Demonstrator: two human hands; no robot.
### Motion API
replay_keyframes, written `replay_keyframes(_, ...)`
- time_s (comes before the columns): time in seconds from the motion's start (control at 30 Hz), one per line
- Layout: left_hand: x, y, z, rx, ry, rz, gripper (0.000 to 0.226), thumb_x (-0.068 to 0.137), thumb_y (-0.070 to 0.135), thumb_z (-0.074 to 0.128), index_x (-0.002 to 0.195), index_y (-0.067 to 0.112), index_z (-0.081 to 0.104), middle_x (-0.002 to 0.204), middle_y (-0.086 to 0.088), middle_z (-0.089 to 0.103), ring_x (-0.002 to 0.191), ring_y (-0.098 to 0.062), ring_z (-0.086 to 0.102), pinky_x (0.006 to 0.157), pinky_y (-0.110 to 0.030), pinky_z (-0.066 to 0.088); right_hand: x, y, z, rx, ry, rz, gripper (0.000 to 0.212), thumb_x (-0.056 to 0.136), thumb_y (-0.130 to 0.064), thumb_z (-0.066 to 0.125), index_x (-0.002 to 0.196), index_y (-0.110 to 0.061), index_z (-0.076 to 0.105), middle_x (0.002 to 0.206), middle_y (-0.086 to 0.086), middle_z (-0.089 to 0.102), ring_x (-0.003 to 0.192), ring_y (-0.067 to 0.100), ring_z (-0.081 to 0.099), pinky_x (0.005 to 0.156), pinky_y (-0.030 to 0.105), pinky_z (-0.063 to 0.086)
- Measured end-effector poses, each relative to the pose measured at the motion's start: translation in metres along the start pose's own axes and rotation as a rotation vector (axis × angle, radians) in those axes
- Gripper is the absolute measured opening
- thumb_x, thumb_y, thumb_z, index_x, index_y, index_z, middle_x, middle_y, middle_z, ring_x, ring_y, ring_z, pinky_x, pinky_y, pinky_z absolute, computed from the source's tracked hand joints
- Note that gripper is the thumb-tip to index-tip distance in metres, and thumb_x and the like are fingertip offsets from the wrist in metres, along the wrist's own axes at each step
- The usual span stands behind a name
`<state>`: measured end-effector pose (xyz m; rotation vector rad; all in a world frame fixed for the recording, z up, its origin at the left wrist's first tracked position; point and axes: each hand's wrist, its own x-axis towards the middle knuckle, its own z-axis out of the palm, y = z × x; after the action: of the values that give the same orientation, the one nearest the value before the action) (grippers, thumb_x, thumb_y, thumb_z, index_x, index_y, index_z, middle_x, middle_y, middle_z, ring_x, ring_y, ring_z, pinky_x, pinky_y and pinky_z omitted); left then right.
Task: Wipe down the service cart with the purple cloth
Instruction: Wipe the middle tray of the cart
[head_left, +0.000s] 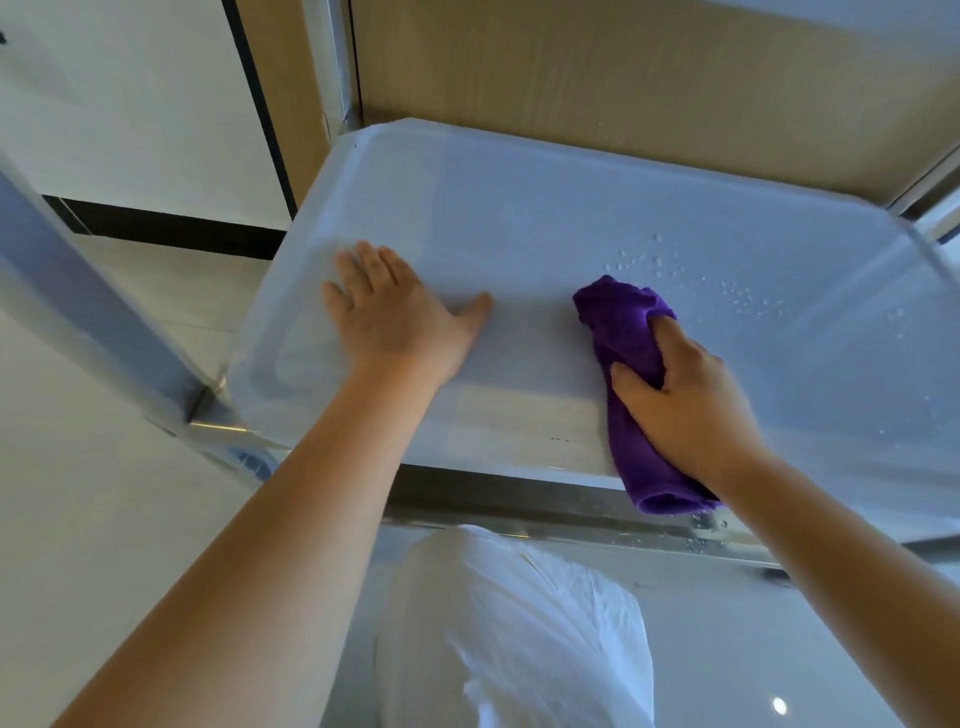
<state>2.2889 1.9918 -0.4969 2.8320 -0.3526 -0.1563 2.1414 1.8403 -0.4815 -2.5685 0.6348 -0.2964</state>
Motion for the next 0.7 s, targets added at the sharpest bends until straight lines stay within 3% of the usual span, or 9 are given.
replay_keyframes(0.07, -0.004, 0.003, -0.001, 0.046, 0.106, 0.133, 0.08, 0.087, 0.058, 0.045, 0.142, 0.004, 0.028, 0.153, -0.014, 0.018, 0.142, -0.029, 0.009, 0.111, -0.046, 0.013, -0.001, -0.005, 0.004, -0.062, 0.056, 0.068, 0.017, 0.088, -0.024, 0.051, 0.084, -0.015, 0.037, 0.069, -0.012, 0.04, 0.072, 0.026, 0.044, 0.063, 0.031, 0.031)
replay_keyframes(0.13, -0.007, 0.006, -0.004, 0.072, 0.179, 0.298, 0.049, 0.09, 0.042, 0.051, 0.125, 0.008, 0.05, 0.139, -0.012, 0.04, 0.13, -0.03, 0.032, 0.097, -0.04, 0.03, 0.0, -0.019, 0.012, -0.11, 0.107, 0.1, 0.016, 0.087, -0.023, 0.049, 0.085, -0.015, 0.035, 0.076, -0.006, 0.042, 0.081, 0.027, 0.043, 0.073, 0.032, 0.032)
replay_keyframes(0.23, -0.009, 0.014, -0.004, 0.045, 0.101, 0.292, 0.03, 0.095, 0.027, 0.045, 0.106, 0.003, 0.06, 0.119, -0.013, 0.055, 0.115, -0.032, 0.045, 0.086, -0.038, 0.038, 0.004, -0.042, 0.029, -0.134, 0.141, 0.086, 0.011, 0.087, -0.023, 0.048, 0.091, -0.015, 0.041, 0.1, 0.004, 0.057, 0.102, 0.029, 0.049, 0.089, 0.037, 0.034)
replay_keyframes(0.3, -0.012, 0.023, 0.001, 0.06, 0.023, 0.226, 0.037, 0.096, 0.02, 0.041, 0.124, -0.002, 0.05, 0.134, -0.017, 0.046, 0.128, -0.032, 0.036, 0.101, -0.038, 0.032, 0.008, -0.052, 0.038, -0.156, 0.123, 0.068, 0.02, 0.087, -0.027, 0.046, 0.102, -0.013, 0.048, 0.111, 0.005, 0.058, 0.113, 0.029, 0.047, 0.096, 0.04, 0.033)
replay_keyframes(0.33, -0.015, 0.028, 0.003, 0.067, -0.031, 0.191, 0.047, 0.096, 0.021, 0.041, 0.136, -0.003, 0.036, 0.146, -0.018, 0.032, 0.136, -0.032, 0.025, 0.109, -0.039, 0.023, 0.01, -0.055, 0.041, -0.168, 0.104, 0.037, 0.025, 0.087, -0.028, 0.046, 0.106, -0.012, 0.049, 0.115, 0.005, 0.057, 0.116, 0.029, 0.046, 0.098, 0.041, 0.033)
replay_keyframes(0.43, -0.023, 0.033, 0.006, 0.048, -0.115, 0.131, 0.065, 0.096, 0.028, 0.038, 0.147, 0.001, 0.009, 0.156, -0.016, 0.003, 0.144, -0.031, -0.001, 0.115, -0.041, 0.003, 0.011, -0.052, 0.041, -0.109, 0.056, -0.139, 0.022, 0.086, -0.022, 0.047, 0.105, -0.012, 0.051, 0.113, 0.002, 0.058, 0.111, 0.025, 0.048, 0.096, 0.038, 0.033)
replay_keyframes(0.57, -0.025, 0.028, 0.006, 0.021, -0.08, 0.134, 0.062, 0.098, 0.034, 0.03, 0.147, 0.001, 0.01, 0.157, -0.012, 0.004, 0.144, -0.027, 0.0, 0.115, -0.038, 0.003, 0.004, -0.029, 0.022, -0.042, 0.019, -0.21, 0.014, 0.083, -0.019, 0.054, 0.094, -0.012, 0.052, 0.096, 0.002, 0.057, 0.092, 0.023, 0.049, 0.07, 0.028, 0.029)
replay_keyframes(0.7, -0.028, 0.028, 0.007, 0.02, -0.072, 0.152, 0.071, 0.096, 0.045, 0.032, 0.147, 0.001, 0.011, 0.157, -0.013, 0.005, 0.144, -0.027, 0.001, 0.115, -0.037, 0.003, 0.002, 0.005, -0.002, -0.034, -0.02, -0.122, 0.012, 0.082, -0.019, 0.055, 0.084, -0.022, 0.044, 0.083, -0.006, 0.045, 0.078, 0.02, 0.042, 0.066, 0.029, 0.031)
